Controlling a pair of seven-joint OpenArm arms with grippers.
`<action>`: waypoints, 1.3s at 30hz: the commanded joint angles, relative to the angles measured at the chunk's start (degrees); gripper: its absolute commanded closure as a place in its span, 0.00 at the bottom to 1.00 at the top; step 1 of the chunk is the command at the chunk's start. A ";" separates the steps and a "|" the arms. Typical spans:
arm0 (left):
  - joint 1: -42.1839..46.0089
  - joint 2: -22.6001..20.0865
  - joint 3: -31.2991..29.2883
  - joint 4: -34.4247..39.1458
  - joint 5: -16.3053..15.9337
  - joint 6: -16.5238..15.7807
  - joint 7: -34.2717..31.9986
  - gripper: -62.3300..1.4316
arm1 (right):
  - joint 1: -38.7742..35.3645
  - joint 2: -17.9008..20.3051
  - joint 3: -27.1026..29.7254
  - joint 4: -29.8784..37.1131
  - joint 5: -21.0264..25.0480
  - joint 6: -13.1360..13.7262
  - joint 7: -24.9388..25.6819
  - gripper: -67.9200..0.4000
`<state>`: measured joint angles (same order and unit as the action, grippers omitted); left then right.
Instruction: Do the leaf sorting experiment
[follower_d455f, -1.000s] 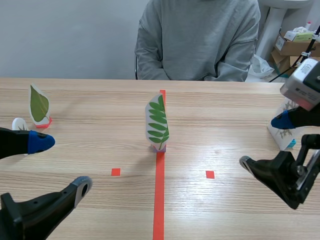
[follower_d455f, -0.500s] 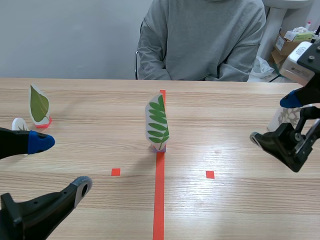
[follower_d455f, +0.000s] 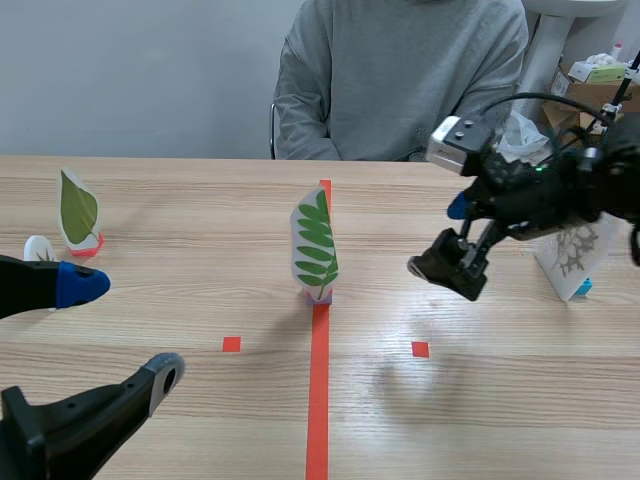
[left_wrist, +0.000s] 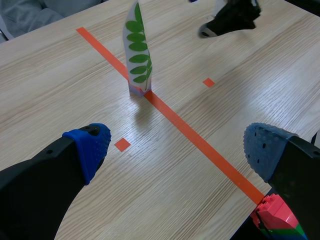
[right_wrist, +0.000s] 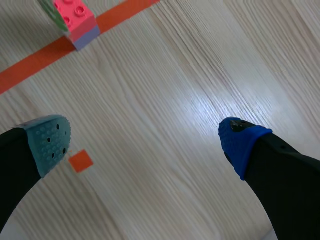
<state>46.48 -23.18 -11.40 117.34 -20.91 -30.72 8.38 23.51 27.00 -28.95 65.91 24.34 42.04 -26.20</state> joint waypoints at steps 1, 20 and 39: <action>0.00 0.31 0.39 0.48 -0.76 -0.11 -0.79 0.09 | 2.34 -1.92 -1.07 -0.26 -0.83 0.68 2.03 0.10; 0.00 0.46 0.39 0.48 -0.76 -0.11 -0.79 0.09 | 7.91 -16.09 -9.05 -13.20 -12.20 0.68 15.56 0.17; 0.02 0.46 0.39 0.48 -0.76 -0.11 -0.79 0.09 | 7.63 -15.91 -8.98 -13.20 -12.44 0.68 15.80 0.77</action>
<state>46.48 -23.16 -11.40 117.34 -20.91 -30.72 8.38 30.41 10.83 -38.06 51.59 11.73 42.06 -10.76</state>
